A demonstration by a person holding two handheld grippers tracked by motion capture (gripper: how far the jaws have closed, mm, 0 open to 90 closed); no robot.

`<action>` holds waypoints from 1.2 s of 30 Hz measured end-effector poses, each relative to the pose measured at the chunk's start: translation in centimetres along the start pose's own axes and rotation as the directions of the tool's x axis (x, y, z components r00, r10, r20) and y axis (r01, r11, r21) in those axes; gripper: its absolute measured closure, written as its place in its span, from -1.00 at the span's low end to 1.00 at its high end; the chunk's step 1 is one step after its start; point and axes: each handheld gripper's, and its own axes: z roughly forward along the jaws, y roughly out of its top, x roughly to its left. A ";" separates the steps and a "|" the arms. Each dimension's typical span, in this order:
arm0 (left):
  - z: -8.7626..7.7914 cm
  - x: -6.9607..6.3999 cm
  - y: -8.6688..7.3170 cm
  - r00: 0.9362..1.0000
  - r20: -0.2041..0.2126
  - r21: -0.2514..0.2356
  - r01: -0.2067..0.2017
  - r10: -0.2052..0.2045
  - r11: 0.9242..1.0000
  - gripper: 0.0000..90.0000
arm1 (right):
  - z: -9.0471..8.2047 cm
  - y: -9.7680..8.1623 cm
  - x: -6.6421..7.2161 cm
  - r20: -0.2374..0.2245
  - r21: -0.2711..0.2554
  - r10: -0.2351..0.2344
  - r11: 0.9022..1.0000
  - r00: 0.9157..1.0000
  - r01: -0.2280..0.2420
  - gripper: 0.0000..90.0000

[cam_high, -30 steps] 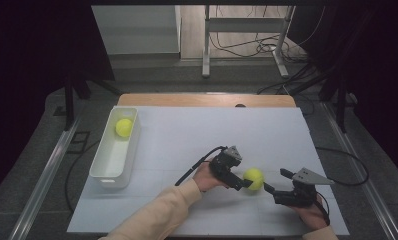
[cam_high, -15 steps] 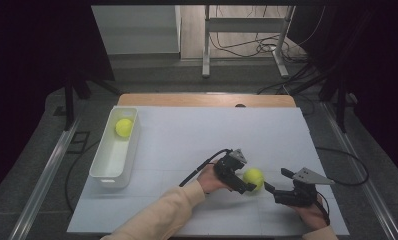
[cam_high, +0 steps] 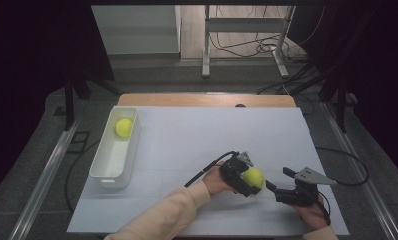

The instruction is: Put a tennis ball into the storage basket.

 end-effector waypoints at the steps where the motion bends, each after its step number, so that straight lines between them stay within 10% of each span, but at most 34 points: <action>1: 0.1 0.0 0.1 1.000 -0.003 0.001 0.001 -0.001 1.000 -0.83 | 0.0 0.0 0.0 -0.001 -0.001 0.001 1.000 1.000 -0.001 -0.66; 14: 0.4 0.0 0.6 1.000 -0.029 -0.005 0.010 -0.010 1.000 -0.47 | 0.0 0.0 0.0 0.001 0.001 0.001 1.000 1.000 -0.001 -0.66; 36: -1.7 -0.3 0.0 0.999 -0.041 -0.045 0.008 -0.010 0.999 -0.44 | 0.0 -0.1 -0.1 -0.001 -0.001 0.001 1.000 1.000 -0.001 -0.66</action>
